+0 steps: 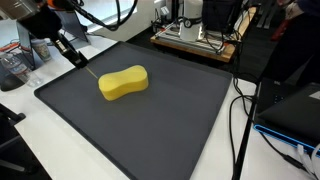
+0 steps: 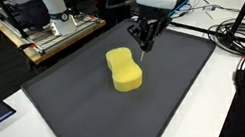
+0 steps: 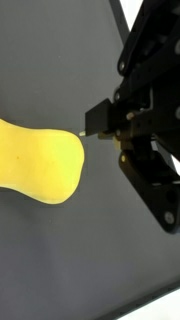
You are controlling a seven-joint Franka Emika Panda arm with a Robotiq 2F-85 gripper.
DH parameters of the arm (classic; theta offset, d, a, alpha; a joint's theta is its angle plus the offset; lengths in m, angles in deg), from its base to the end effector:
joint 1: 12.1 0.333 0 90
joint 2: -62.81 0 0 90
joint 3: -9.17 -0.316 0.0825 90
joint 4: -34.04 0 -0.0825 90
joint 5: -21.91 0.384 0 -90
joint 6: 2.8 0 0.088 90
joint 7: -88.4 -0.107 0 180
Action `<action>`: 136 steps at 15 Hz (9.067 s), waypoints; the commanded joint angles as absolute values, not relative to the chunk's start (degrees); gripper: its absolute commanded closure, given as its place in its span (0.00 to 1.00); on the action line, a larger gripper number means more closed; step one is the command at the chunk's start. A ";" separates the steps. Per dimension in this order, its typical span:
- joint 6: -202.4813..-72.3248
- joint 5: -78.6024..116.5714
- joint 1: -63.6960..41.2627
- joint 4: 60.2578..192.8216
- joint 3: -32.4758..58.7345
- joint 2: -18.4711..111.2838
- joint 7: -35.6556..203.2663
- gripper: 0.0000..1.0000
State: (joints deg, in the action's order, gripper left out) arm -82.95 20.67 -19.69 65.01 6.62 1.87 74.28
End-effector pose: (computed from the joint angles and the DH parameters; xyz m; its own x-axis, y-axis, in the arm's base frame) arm 0.7620 -0.0886 0.3616 0.9173 -0.3434 -0.2014 -0.3441 -0.9384 0.0329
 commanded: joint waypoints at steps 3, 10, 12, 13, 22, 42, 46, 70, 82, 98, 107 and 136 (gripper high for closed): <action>-82.54 25.30 -25.92 62.52 3.72 0.56 79.00 0.97; -83.80 29.90 -33.05 63.45 0.94 -0.38 84.15 0.97; -83.72 30.66 -34.81 64.15 0.14 -0.46 86.85 0.97; -83.90 30.73 -35.52 64.45 -0.08 -0.54 87.99 0.97; -89.74 32.69 -39.54 69.16 -1.69 0.70 91.23 0.97; -106.33 42.03 -48.49 112.51 -1.87 23.79 90.24 0.97; -115.27 41.74 -48.03 123.09 -1.06 30.33 87.65 0.97; -123.79 51.78 -33.25 158.16 17.80 49.61 92.87 0.97; -159.86 63.55 -21.46 190.90 14.49 76.87 93.78 0.97; -170.92 51.64 -20.11 192.50 3.47 76.65 78.42 0.97; -188.10 48.40 -19.69 192.64 -4.17 66.78 73.96 0.97; -212.27 99.21 0.05 170.40 0.60 40.51 124.10 0.97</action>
State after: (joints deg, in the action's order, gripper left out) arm -211.64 94.53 -1.92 175.10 -0.46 43.87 118.47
